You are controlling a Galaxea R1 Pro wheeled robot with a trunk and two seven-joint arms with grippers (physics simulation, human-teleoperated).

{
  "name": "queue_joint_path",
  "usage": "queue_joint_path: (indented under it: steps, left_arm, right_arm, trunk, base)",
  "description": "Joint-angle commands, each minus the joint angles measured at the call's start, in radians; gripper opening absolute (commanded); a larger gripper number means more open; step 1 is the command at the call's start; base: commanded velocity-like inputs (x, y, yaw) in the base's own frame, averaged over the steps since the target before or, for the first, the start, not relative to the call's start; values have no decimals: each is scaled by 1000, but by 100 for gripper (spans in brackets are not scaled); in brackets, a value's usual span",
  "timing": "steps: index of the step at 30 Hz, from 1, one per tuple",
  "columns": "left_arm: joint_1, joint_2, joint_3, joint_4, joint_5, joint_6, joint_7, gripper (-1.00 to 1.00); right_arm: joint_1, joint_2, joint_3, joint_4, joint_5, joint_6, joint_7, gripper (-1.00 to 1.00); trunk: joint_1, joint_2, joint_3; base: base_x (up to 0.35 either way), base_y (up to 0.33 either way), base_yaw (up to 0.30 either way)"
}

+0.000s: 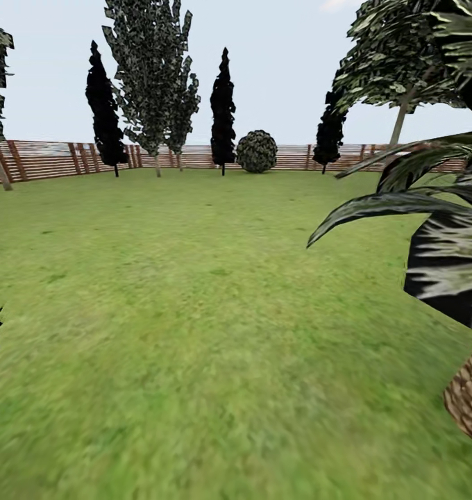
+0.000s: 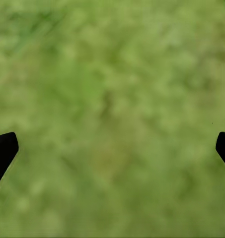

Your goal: Pick up the pesticide atomizer in the garden and spray insectifuge to fully cover both potted plants in the garden.

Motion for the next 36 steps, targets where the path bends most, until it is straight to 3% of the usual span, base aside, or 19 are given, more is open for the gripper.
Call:
queue_joint_path:
  steps: [1,9,36]
  left_arm:
    - [-1,0,2,1,1,-3,-1,100]
    - [-1,1,2,0,1,-3,-1,100]
    - [-1,1,2,0,1,-3,-1,100]
  right_arm:
    - [0,-1,-2,0,0,-3,0,100]
    - [0,-1,-6,-10,-4,-4,0,100]
    - [0,-7,-6,-18,-1,-3,0,100]
  trunk:
    - [0,0,-1]
    - [0,0,-1]
    - [0,0,-1]
  base:
    - [310,178,18]
    - [323,124,4]
    - [339,9,0]
